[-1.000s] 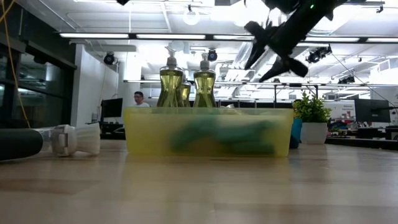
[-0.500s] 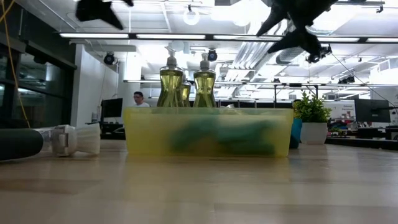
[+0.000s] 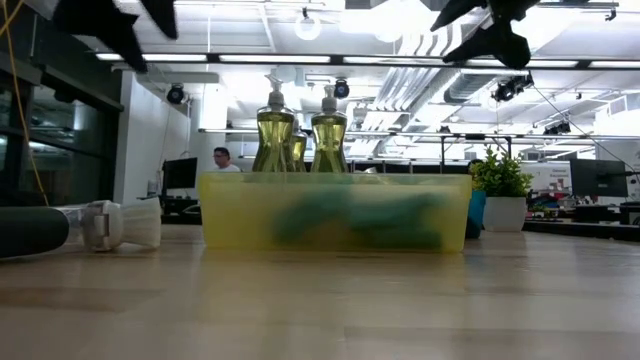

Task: Pick & Place Kitchen Sink Supplies
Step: Put the dish brush into the blue bin

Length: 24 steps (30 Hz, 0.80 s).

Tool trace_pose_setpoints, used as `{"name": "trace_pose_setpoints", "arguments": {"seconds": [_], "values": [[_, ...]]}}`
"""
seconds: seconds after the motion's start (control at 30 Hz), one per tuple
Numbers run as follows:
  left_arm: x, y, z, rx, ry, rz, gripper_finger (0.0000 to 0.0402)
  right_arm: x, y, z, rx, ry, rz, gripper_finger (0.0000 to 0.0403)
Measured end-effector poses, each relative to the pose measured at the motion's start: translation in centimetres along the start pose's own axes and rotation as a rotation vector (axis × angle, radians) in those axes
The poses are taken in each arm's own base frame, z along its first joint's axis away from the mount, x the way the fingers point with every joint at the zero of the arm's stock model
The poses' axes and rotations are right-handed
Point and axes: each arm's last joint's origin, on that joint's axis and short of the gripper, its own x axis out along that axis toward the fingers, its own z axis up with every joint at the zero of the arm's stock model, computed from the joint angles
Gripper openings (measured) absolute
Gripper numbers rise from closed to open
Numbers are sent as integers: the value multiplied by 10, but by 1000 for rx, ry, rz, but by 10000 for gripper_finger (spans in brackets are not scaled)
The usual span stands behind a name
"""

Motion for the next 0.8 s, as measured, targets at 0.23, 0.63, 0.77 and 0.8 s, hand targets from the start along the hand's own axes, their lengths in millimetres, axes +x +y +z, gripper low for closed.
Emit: {"name": "trace_pose_setpoints", "arguments": {"seconds": [0.23, 0.63, 0.77, 0.8], "values": [[29, -15, -32, -84, 86, 109, 268, -8, 3, -1, -12, -1, 40, 243], [79, -26, -73, -264, 393, 333, 269, -12, 8, -6, -63, 33, 93, 243], [96, -29, -82, -283, 456, 371, 269, -13, 11, -9, -75, 41, 105, 243], [100, -30, -83, -291, 467, 376, 269, -13, 11, -9, -79, 43, 109, 243]]}}
